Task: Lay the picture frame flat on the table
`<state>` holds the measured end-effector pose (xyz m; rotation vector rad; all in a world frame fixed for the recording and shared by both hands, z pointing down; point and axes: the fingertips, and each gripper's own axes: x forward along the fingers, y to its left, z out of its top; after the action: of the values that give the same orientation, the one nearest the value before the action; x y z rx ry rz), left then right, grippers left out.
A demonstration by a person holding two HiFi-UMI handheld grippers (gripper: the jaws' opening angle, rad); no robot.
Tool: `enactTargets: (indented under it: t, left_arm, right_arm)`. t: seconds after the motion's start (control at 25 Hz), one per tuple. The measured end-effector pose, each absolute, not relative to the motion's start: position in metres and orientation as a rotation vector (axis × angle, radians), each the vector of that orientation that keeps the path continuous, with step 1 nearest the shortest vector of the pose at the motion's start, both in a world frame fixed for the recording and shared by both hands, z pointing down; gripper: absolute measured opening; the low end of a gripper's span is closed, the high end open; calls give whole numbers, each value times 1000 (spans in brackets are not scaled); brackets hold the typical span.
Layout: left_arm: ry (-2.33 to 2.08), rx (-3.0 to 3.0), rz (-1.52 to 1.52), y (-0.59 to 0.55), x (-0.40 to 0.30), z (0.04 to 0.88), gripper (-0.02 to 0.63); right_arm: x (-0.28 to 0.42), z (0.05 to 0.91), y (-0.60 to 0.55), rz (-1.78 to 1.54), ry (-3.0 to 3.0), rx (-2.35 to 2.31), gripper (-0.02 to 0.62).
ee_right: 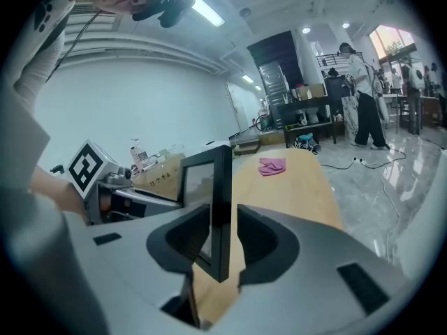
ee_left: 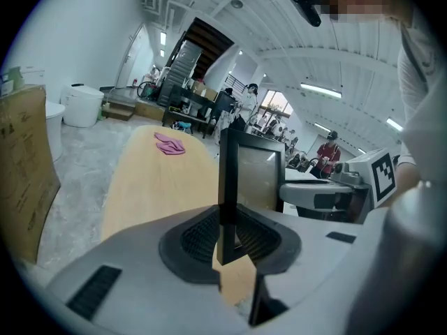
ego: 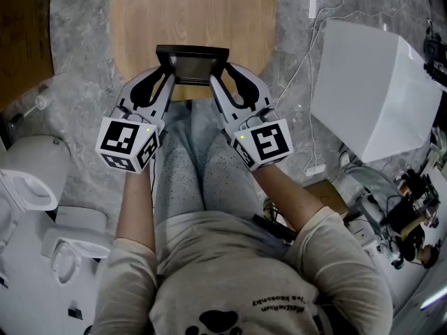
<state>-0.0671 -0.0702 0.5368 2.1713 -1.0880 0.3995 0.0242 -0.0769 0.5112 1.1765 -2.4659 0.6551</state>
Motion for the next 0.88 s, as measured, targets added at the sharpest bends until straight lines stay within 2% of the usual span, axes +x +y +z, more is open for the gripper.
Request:
enactTargets:
  t: [0.16, 0.88]
  left_arm:
    - [-1095, 2154, 421, -70, -69, 544, 80]
    - [-1115, 2054, 498, -60, -66, 595, 80]
  right_arm:
    - [22, 524, -75, 715, -2420, 1179, 94]
    - [25, 578, -69, 827, -2332, 1164, 91]
